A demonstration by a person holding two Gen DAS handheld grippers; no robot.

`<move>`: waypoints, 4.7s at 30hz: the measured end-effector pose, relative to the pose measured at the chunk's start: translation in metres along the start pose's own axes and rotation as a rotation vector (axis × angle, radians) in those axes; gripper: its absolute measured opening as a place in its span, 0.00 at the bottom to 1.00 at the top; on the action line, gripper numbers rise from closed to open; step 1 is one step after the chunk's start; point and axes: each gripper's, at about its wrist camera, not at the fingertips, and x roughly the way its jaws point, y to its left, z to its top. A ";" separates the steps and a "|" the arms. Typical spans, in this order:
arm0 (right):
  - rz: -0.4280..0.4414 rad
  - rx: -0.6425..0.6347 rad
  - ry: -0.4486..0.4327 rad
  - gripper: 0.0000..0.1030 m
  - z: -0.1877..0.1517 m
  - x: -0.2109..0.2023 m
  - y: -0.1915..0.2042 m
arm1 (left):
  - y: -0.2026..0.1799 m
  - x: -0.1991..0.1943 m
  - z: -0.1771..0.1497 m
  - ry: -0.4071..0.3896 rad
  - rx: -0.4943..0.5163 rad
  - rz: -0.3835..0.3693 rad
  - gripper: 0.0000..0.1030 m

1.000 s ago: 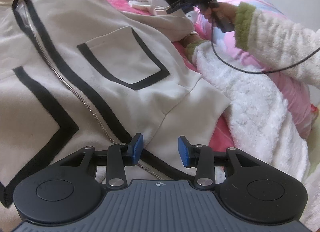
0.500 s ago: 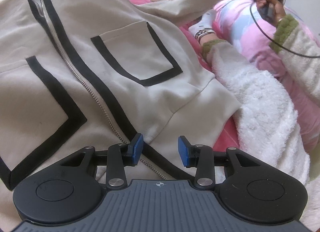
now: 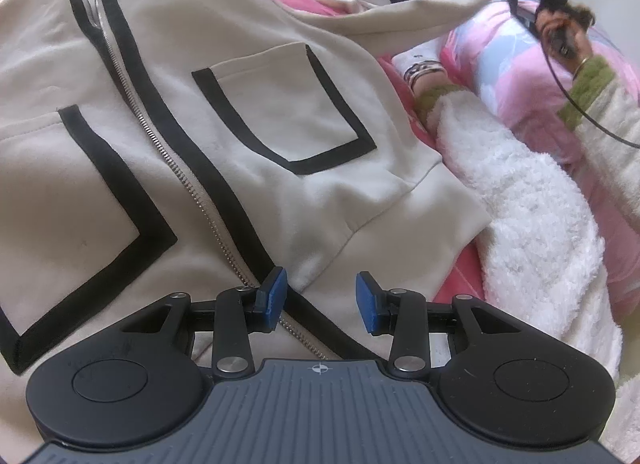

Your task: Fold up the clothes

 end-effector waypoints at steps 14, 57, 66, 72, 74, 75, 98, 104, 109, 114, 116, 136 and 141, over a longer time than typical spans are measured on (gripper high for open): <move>0.826 -0.791 0.667 0.34 -0.293 0.027 0.320 | -0.003 -0.003 -0.011 -0.060 0.037 -0.001 0.37; -0.053 -0.635 0.759 0.23 -0.286 0.053 0.043 | -0.102 0.130 0.181 -0.036 0.650 0.629 0.05; -0.144 -0.725 0.808 0.09 -0.302 0.051 0.033 | -0.067 0.063 0.203 -0.324 0.220 0.570 0.02; -0.136 -0.721 0.802 0.09 -0.300 0.047 0.034 | -0.051 0.046 0.198 -0.339 0.139 0.517 0.02; -0.090 -0.704 0.765 0.13 -0.290 0.040 0.039 | -0.048 0.042 0.194 -0.322 0.140 0.473 0.02; -0.059 -0.692 0.743 0.14 -0.286 0.037 0.041 | -0.046 0.040 0.194 -0.313 0.138 0.456 0.02; 0.175 -0.133 0.688 0.20 -0.253 0.052 0.014 | 0.087 -0.090 0.071 -0.287 -0.528 0.517 0.42; 0.086 -0.227 0.669 0.20 -0.264 0.058 0.020 | 0.112 -0.071 0.075 -0.295 -0.588 0.562 0.46; 0.060 -0.452 0.675 0.22 -0.276 0.057 0.038 | 0.123 -0.062 0.072 -0.308 -0.649 0.575 0.45; -0.020 -0.800 0.650 0.30 -0.310 0.060 0.060 | 0.116 -0.058 0.074 -0.325 -0.606 0.647 0.07; -0.046 -0.895 0.634 0.29 -0.322 0.065 0.065 | 0.113 -0.058 0.075 -0.335 -0.593 0.679 0.03; -0.170 -0.893 0.561 0.03 -0.305 0.056 0.057 | 0.081 -0.116 -0.005 -0.310 -0.584 0.883 0.12; -0.051 -0.922 0.560 0.09 -0.309 0.045 0.071 | 0.047 -0.142 0.014 -0.417 -0.445 0.893 0.30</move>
